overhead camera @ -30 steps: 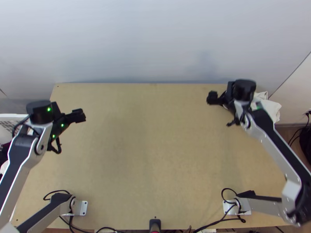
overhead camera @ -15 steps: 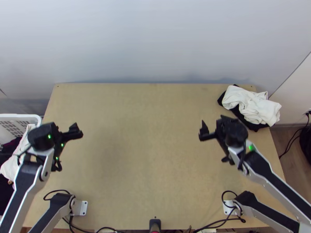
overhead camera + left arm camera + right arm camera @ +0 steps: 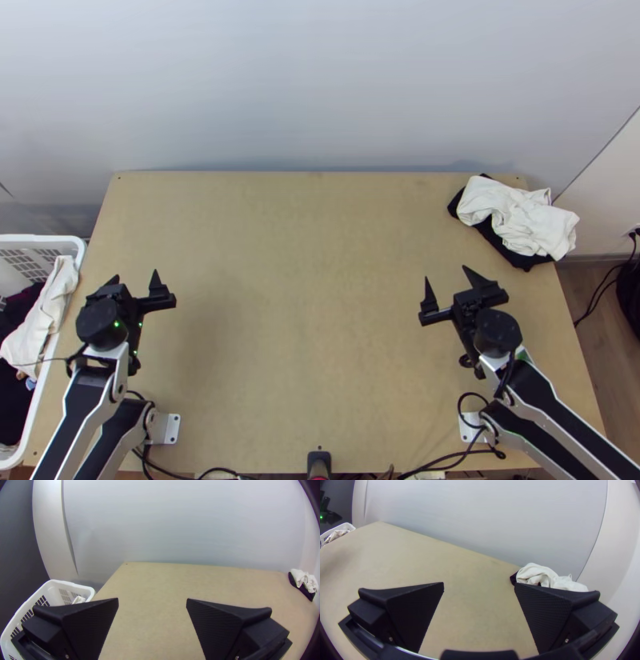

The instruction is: Fold the t-shirt

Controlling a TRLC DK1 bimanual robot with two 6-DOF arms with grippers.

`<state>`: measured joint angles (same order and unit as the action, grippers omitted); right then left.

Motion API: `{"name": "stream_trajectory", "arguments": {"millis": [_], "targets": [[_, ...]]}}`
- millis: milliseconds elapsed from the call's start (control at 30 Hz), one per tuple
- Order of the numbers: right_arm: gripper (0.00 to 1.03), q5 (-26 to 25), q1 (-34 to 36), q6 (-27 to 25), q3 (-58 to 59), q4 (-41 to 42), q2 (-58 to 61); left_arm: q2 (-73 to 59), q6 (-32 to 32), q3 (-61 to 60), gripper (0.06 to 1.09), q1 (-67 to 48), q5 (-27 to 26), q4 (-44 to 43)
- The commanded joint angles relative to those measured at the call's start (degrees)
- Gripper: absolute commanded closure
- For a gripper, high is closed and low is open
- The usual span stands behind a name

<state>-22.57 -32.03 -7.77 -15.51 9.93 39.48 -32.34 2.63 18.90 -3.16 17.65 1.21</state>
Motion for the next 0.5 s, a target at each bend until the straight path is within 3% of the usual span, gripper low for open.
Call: {"name": "stream_trajectory", "arguments": {"millis": [0, 200, 267, 333, 467], "targets": [[0.04, -0.02, 3.12, 1.35, 7.42, 3.86, -5.56, 0.26, -0.44, -8.44, 0.1, -1.59, 0.19, -9.39], [0.04, -0.02, 3.99, -2.95, 14.36, 2.37, -24.54, 7.64, 4.66, -14.68, 0.1, -2.82, -0.42, -14.48], [0.04, 0.16, 2.85, -3.57, 15.33, -6.68, -37.55, 16.17, 4.92, -17.14, 0.1, -3.52, -0.51, -14.84], [0.04, 0.16, 3.12, -4.01, 15.33, -6.42, -39.4, 30.4, 5.01, -19.07, 0.1, -5.1, -0.6, -9.65], [0.04, 0.24, 8.21, -1.72, 15.33, -6.86, -39.4, 32.6, 5.36, -19.07, 0.1, -5.63, -0.95, -4.82]]}}
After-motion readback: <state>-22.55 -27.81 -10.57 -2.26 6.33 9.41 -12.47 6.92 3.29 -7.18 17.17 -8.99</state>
